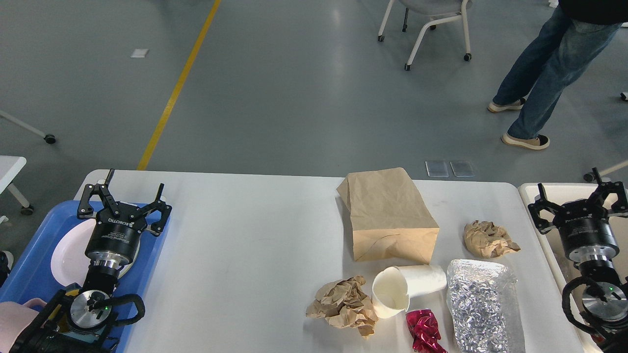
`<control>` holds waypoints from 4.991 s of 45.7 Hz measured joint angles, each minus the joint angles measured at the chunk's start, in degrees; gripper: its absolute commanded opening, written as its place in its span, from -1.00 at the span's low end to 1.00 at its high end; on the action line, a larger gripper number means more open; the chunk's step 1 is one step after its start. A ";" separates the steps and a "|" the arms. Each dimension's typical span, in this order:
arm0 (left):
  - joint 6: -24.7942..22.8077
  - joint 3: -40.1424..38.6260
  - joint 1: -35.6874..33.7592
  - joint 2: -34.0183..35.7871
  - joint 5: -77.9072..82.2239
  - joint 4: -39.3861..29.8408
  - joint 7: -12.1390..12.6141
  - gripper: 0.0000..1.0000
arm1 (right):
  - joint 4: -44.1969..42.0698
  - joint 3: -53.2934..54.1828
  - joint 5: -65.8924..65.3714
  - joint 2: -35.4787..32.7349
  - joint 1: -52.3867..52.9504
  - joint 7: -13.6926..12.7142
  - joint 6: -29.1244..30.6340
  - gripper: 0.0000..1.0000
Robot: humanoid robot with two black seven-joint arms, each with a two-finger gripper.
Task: Tidy desktop
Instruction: 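Move the right gripper toward the bread roll near the paper bag, then raise the right gripper and bring it above the brown paper bag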
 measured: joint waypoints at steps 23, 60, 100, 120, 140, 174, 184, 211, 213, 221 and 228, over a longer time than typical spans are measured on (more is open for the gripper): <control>0.00 -0.02 -0.04 0.03 -0.05 0.00 0.00 0.93 | -5.57 -0.88 -0.12 1.67 -0.59 -0.15 -0.71 1.00; 0.00 -0.02 0.00 -0.03 -0.05 0.00 0.00 0.93 | -11.58 -7.66 -0.87 8.12 5.45 -0.22 -7.54 1.00; 0.00 -0.01 -0.07 -0.06 -0.05 0.00 0.00 0.93 | -10.40 -9.14 -1.13 11.05 9.22 0.14 -6.99 1.00; 0.00 -0.01 -0.07 -0.06 -0.05 0.00 0.00 0.93 | -10.62 -9.27 -1.06 10.89 9.55 0.13 -7.22 1.00; 0.00 -0.01 -0.05 -0.01 -0.05 0.00 0.00 0.93 | -10.24 -9.23 -1.06 11.02 12.44 0.12 -7.14 1.00; 0.00 -0.01 -0.08 0.03 -0.05 0.00 0.02 0.93 | 0.91 -57.91 -4.78 -4.84 36.08 -0.23 -4.65 1.00; 0.00 -0.01 -0.08 -0.02 -0.05 0.00 0.08 0.93 | 3.50 -83.11 -4.75 -5.83 56.16 -0.34 1.20 1.00; 0.01 0.07 -0.06 0.05 -0.05 0.00 0.17 0.93 | 13.17 -120.90 -5.09 21.42 86.72 -22.80 12.94 1.00; 0.01 0.07 -0.06 0.04 -0.06 0.00 0.17 0.93 | 14.91 -121.03 -5.15 21.92 88.50 -27.23 13.33 1.00; 0.00 0.08 -0.06 0.03 -0.05 0.00 0.17 0.93 | 28.61 -120.21 -5.25 22.68 100.19 -40.47 15.20 1.00; 0.00 0.08 -0.06 0.03 -0.06 0.00 0.17 0.93 | 40.48 -119.30 -4.86 22.63 111.96 -43.03 19.39 1.00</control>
